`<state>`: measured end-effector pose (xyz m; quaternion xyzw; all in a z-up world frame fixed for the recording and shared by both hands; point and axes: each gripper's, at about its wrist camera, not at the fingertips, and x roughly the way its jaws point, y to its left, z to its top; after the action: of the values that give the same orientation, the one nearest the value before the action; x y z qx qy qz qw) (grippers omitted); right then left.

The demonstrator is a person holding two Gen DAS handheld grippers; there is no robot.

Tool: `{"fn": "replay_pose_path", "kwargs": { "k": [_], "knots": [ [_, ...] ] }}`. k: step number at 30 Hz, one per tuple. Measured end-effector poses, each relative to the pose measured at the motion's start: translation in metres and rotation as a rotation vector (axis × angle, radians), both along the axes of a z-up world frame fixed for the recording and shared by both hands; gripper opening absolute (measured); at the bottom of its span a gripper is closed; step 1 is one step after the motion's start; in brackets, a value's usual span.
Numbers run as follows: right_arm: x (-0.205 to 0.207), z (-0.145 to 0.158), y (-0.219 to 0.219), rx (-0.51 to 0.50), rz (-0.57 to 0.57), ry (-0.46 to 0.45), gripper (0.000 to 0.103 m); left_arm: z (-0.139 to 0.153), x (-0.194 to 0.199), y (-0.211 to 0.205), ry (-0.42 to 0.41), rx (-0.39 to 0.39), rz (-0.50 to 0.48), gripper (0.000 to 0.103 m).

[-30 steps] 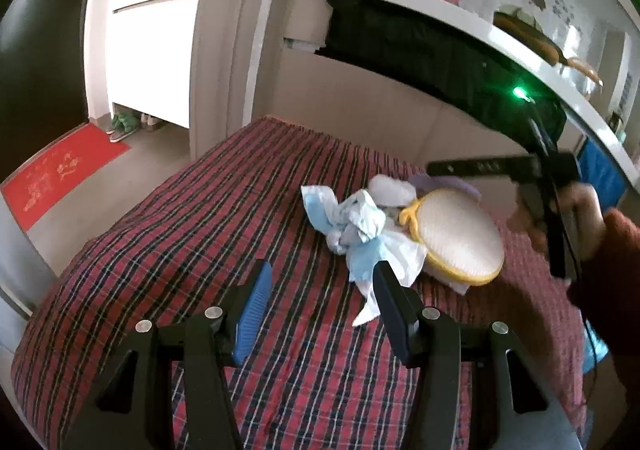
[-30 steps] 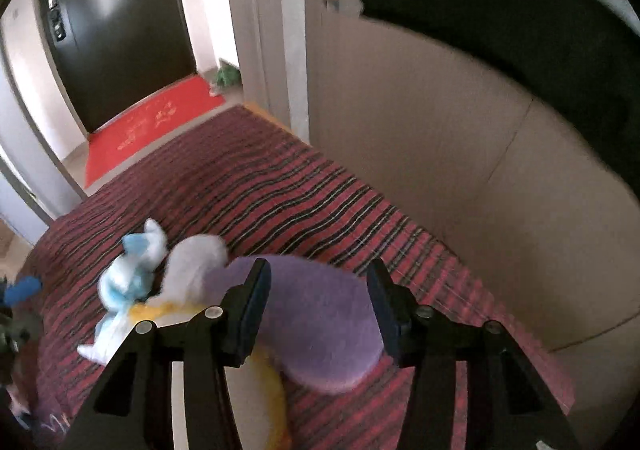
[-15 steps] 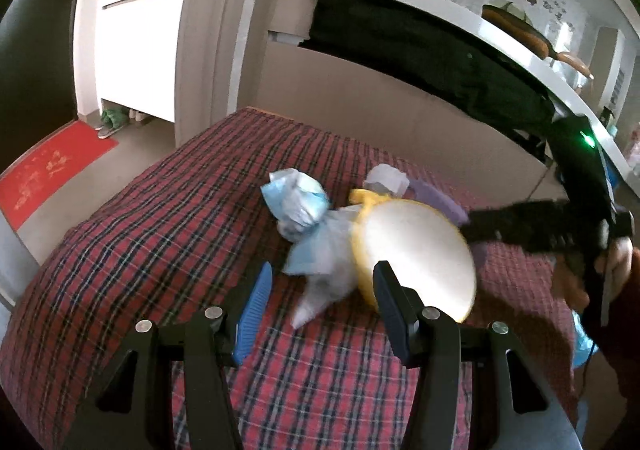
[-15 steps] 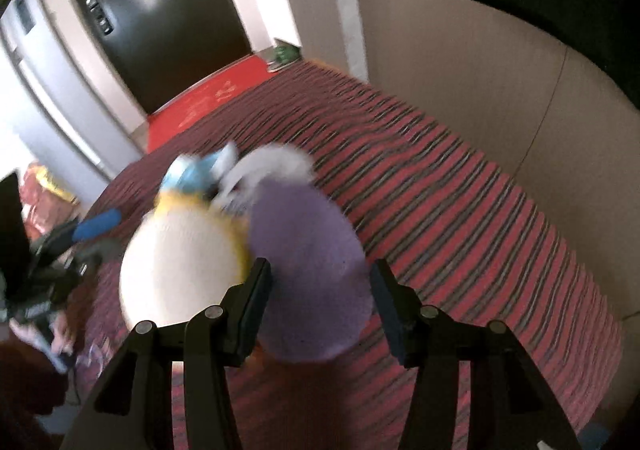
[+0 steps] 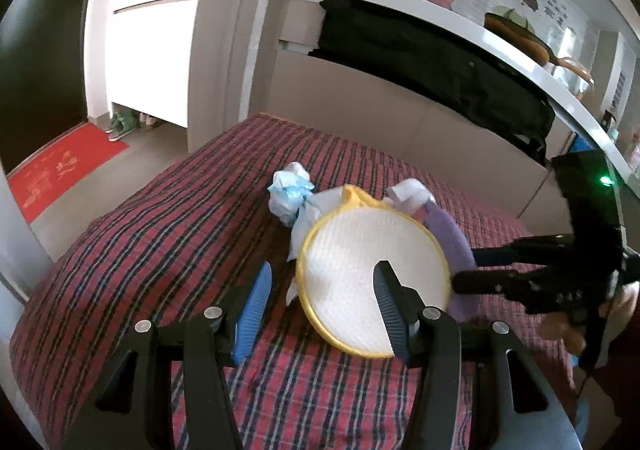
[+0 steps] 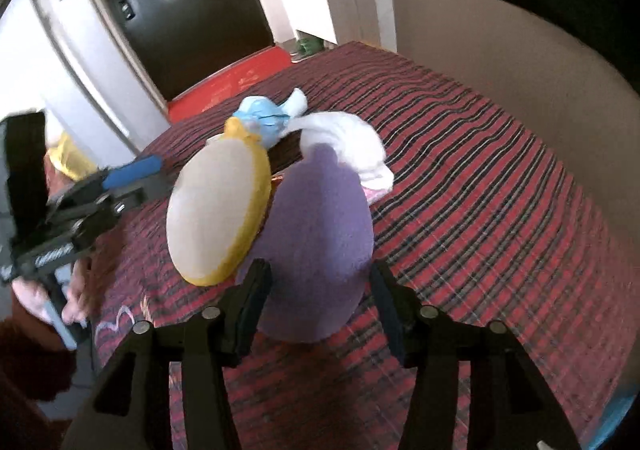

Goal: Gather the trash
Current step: 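Grasp the purple sponge with the right tool and lift it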

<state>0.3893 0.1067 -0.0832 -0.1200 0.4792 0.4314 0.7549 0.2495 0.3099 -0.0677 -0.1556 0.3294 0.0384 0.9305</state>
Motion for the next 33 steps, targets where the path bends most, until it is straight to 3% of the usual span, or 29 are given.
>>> {"fn": "replay_pose_path", "kwargs": {
  "k": [3,5,7,8,9,15,22,26,30,33],
  "knots": [
    [0.013,-0.013,0.006,0.036,-0.020,0.067,0.065,-0.001,-0.008,0.005,0.001,0.001,0.016,0.054],
    [0.015,-0.022,0.016,0.062,-0.020,0.121,0.067,-0.001,-0.013,0.008,0.002,0.001,0.027,0.054],
    [0.014,-0.027,0.018,0.093,-0.018,0.166,0.060,0.001,-0.017,0.008,-0.002,0.001,0.032,0.054],
    [0.010,-0.025,0.016,0.109,-0.013,0.169,0.046,0.001,-0.019,0.008,-0.004,0.001,0.034,0.054],
    [0.006,-0.021,0.013,0.119,-0.013,0.166,0.045,0.003,-0.021,0.006,-0.007,0.000,0.033,0.054],
    [-0.027,0.010,-0.035,0.109,-0.103,0.046,0.030,0.009,-0.022,-0.015,-0.023,0.003,-0.012,0.054],
    [-0.067,0.030,-0.116,0.056,-0.227,-0.021,0.029,0.015,-0.012,-0.070,-0.024,0.024,-0.128,0.054],
    [-0.091,0.031,-0.151,-0.044,-0.294,-0.136,0.028,0.011,-0.010,-0.110,-0.013,0.014,-0.198,0.055],
    [-0.106,0.020,-0.179,-0.085,-0.356,-0.169,0.028,0.003,-0.013,-0.149,0.020,0.013,-0.253,0.054],
    [-0.120,0.014,-0.196,-0.068,-0.376,-0.151,0.028,0.000,-0.014,-0.181,0.046,0.053,-0.301,0.055]
  ]
}}
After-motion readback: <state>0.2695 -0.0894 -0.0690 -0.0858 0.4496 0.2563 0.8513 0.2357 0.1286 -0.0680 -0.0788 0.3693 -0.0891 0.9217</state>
